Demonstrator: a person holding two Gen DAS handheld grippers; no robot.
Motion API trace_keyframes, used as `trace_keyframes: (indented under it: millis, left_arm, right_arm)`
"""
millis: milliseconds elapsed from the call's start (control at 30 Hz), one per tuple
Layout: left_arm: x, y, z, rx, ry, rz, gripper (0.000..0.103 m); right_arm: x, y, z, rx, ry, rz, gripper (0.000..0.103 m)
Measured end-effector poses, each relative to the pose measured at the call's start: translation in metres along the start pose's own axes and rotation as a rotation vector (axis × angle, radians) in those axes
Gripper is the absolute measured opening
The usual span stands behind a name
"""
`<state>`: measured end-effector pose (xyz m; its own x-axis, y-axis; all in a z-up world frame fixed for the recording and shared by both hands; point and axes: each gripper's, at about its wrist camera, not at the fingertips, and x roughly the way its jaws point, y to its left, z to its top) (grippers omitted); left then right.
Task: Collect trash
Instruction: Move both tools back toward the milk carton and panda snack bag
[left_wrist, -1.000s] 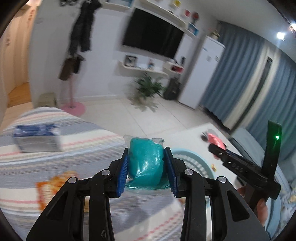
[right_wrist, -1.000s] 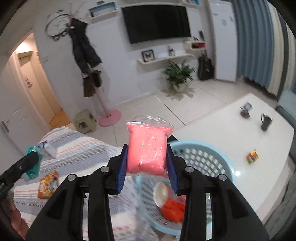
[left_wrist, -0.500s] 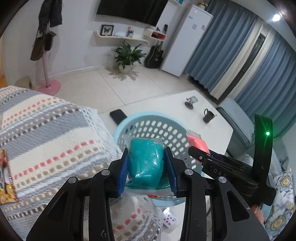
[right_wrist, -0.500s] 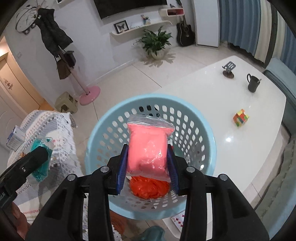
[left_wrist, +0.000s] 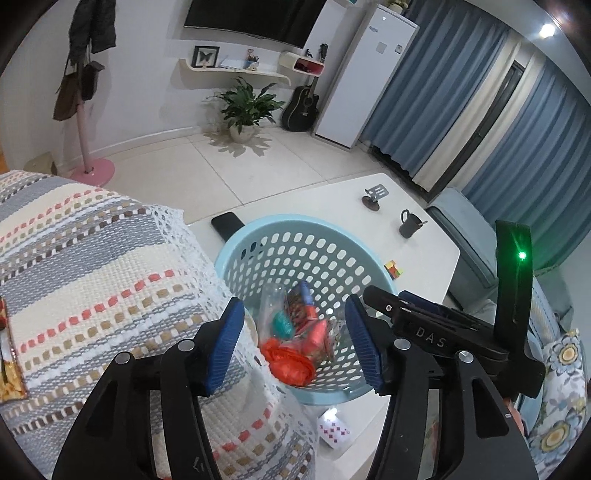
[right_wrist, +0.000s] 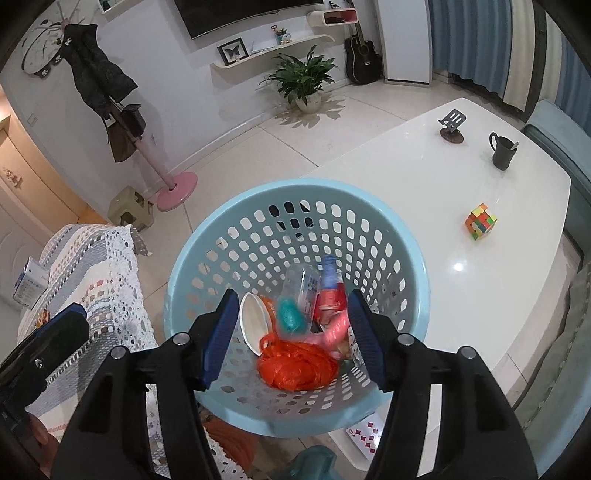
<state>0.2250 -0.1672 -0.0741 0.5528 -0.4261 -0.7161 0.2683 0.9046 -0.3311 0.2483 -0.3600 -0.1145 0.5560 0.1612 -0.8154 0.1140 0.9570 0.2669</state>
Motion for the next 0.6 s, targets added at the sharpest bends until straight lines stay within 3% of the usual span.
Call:
trace_keyframes:
  millis: [333,600]
  left_arm:
    - [-0.039,0.019,-0.005,-0.021,-0.053,0.004,0.055]
    - [-0.102,0.051,-0.006,-0.062,-0.165,0.041,0.055]
  right_arm:
    - [-0.016,0.025,0.0,-0.049,-0.024,0.021,0.058]
    - [-0.049,0.087,0.0,-0.164,-0.096,0.097,0.058]
